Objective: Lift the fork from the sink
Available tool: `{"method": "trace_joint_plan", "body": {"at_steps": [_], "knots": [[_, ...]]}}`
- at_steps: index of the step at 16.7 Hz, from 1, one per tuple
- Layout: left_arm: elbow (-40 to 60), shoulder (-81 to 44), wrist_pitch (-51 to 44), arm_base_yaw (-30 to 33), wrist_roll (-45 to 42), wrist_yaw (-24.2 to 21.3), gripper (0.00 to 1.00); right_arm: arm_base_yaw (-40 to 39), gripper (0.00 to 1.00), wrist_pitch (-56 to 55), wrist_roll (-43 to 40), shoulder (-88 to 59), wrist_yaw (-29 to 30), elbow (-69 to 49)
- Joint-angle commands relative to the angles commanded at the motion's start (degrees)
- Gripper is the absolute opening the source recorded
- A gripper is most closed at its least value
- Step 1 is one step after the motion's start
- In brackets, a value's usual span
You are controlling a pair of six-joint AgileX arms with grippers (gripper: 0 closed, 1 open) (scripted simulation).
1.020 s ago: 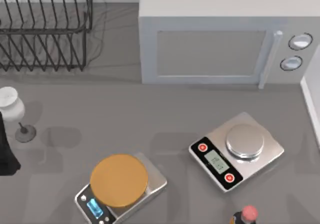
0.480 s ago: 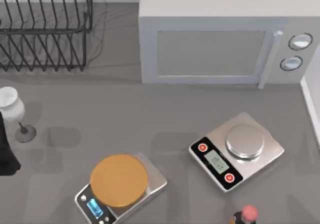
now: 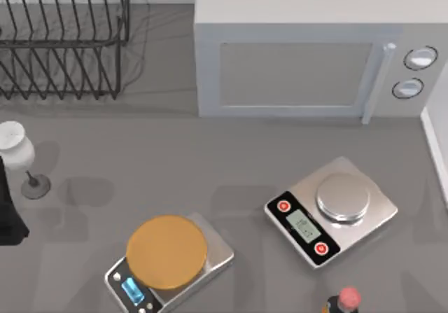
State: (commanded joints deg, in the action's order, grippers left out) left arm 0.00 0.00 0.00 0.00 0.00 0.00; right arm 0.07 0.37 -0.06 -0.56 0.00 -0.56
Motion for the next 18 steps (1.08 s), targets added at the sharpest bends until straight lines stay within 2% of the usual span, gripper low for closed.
{"method": "trace_joint_plan", "body": {"at_steps": [3, 7, 18], "knots": [[0.00, 0.00, 0.00, 0.00, 0.00, 0.00, 1.00, 0.62, 1.00, 3.32, -0.56, -5.29, 0.01, -5.22], [0.00, 0.00, 0.00, 0.00, 0.00, 0.00, 1.00, 2.26, 1.00, 12.05, -2.05, -20.60, 0.05, -19.30], [0.00, 0.00, 0.00, 0.00, 0.00, 0.00, 1.00, 8.85, 1.00, 47.25, -8.03, -88.73, 0.20, -78.29]]}}
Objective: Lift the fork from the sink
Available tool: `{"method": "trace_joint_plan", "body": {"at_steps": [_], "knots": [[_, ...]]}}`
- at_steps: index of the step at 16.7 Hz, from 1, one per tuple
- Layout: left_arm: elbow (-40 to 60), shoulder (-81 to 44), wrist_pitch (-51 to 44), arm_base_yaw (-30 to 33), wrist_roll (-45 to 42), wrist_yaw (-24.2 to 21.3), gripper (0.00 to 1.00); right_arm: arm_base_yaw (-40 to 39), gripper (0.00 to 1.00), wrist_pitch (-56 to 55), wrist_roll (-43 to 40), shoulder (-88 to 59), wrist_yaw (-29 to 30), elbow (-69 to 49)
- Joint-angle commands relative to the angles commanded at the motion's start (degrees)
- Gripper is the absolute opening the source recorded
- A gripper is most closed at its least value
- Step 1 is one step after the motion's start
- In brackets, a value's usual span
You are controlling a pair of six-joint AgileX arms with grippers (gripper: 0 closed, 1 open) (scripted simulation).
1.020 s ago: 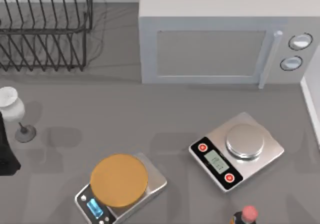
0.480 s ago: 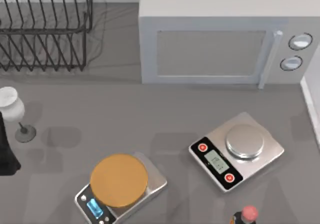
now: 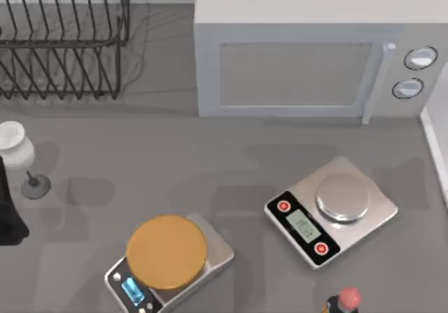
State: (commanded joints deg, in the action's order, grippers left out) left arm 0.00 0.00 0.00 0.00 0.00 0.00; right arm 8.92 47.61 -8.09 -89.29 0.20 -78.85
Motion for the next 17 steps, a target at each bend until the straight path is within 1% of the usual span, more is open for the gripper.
{"method": "trace_joint_plan", "body": {"at_steps": [5, 9, 12, 17], "knots": [[0.00, 0.00, 0.00, 0.00, 0.00, 0.00, 1.00, 2.64, 1.00, 14.08, -2.39, -28.36, 0.06, -24.14], [0.00, 0.00, 0.00, 0.00, 0.00, 0.00, 1.00, 4.04, 1.00, 21.58, -3.67, -43.35, 0.09, -36.68], [0.00, 0.00, 0.00, 0.00, 0.00, 0.00, 1.00, 4.54, 1.00, 24.25, -4.12, -48.38, 0.10, -41.01], [0.00, 0.00, 0.00, 0.00, 0.00, 0.00, 1.00, 4.26, 1.00, 24.39, -4.12, -48.83, 0.11, -41.26]]}}
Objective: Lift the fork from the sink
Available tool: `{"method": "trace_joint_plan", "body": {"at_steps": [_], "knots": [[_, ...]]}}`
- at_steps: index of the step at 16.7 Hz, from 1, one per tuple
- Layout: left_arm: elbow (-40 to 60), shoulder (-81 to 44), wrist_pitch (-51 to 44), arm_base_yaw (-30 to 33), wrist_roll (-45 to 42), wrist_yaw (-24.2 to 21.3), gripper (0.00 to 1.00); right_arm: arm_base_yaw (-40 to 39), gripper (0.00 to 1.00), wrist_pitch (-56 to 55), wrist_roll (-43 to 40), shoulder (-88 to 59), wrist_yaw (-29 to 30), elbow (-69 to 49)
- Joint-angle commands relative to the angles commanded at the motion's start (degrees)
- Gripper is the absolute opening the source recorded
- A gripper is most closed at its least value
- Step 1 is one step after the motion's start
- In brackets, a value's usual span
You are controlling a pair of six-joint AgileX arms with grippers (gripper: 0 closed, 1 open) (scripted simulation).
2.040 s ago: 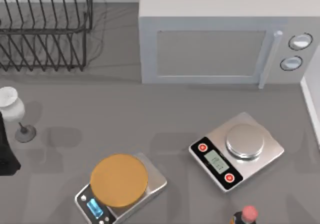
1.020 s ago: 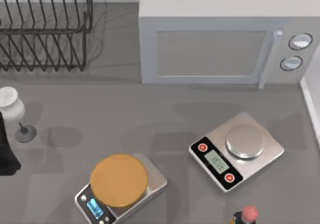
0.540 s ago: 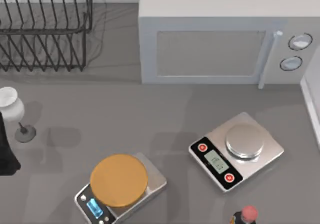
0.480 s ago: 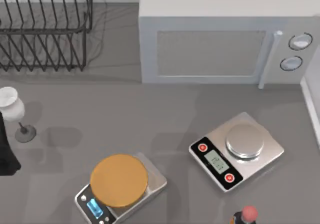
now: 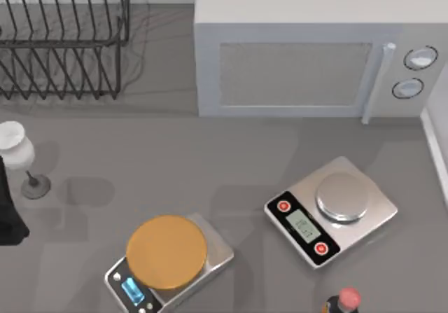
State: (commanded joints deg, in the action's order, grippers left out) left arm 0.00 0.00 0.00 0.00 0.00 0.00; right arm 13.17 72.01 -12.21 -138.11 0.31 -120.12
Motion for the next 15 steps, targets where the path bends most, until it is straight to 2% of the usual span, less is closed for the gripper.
{"method": "trace_joint_plan", "body": {"at_steps": [4, 11, 15], "knots": [[0.00, 0.00, 0.00, 0.00, 0.00, 0.00, 1.00, 0.03, 1.00, -4.11, 0.04, -1.88, 0.02, 2.45], [0.00, 0.00, 0.00, 0.00, 0.00, 0.00, 1.00, 0.22, 1.00, -22.30, 0.13, -10.03, 0.12, 11.66], [0.00, 0.00, 0.00, 0.00, 0.00, 0.00, 1.00, 0.27, 1.00, -24.81, 0.13, -11.58, 0.14, 13.21]]}}
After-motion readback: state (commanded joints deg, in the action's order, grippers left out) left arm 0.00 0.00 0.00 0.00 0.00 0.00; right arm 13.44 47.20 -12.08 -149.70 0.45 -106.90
